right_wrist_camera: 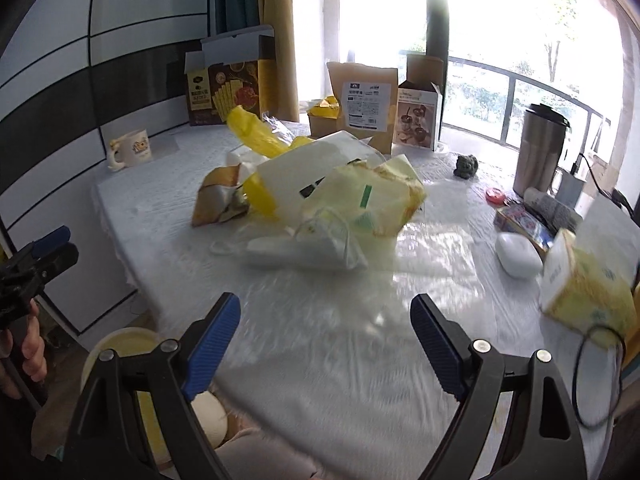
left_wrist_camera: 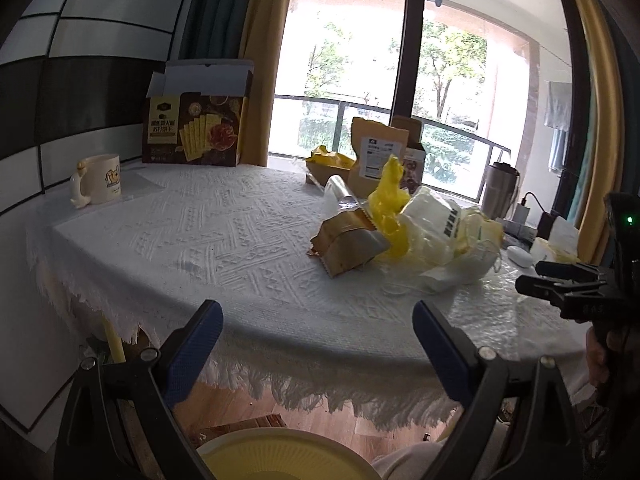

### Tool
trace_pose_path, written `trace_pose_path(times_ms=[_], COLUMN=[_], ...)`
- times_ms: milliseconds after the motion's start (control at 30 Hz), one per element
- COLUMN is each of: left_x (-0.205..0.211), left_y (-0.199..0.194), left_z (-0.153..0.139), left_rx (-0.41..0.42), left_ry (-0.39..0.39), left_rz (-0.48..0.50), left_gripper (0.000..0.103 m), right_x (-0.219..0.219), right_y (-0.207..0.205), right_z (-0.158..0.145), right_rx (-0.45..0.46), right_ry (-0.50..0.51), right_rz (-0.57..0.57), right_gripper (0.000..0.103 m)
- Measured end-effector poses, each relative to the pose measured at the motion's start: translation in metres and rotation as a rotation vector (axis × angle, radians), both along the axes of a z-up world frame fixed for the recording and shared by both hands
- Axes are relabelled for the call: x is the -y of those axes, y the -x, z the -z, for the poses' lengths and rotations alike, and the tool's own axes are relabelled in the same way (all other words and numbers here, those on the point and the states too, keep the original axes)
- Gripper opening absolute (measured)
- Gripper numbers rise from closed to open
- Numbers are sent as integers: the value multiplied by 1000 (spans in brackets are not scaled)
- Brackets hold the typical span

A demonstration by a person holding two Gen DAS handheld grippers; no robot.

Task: Collect trash
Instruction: 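Reach the right tool to the pale yellow plastic bag and close on it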

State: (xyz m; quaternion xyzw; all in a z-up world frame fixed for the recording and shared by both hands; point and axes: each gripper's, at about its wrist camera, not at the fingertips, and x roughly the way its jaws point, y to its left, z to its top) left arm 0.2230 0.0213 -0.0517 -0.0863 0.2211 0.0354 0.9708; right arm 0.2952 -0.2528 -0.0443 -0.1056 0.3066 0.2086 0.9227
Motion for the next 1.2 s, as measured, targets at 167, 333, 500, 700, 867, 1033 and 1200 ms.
trace_pose_path(times_ms=[167, 333, 500, 700, 867, 1033, 1200], left_x=[-9, -23, -33, -24, -6, 32, 72], left_y=[-15, -25, -42, -77, -114, -143, -170], left_z=[7, 10, 1, -19, -33, -43, -43], left_rx=[-18, -13, 11, 55, 63, 40, -5], left_ry=[9, 5, -9, -18, 6, -4, -64], left_rz=[-26, -69, -77, -3, 106, 226, 351], left_gripper=[96, 96, 96, 96, 96, 96, 88], right_x=[-9, -1, 16, 19, 18, 34, 62], right_y=[-31, -69, -112, -136, -130, -107, -88], right_z=[-6, -20, -22, -10, -7, -22, -40], right_rx=[9, 15, -28, -143, -140, -60, -12], right_ry=[-10, -49, -133, -196, -170, -173, -203], right_rz=[5, 56, 105, 87, 69, 74, 95], right_gripper=[86, 86, 86, 58, 18, 6, 3])
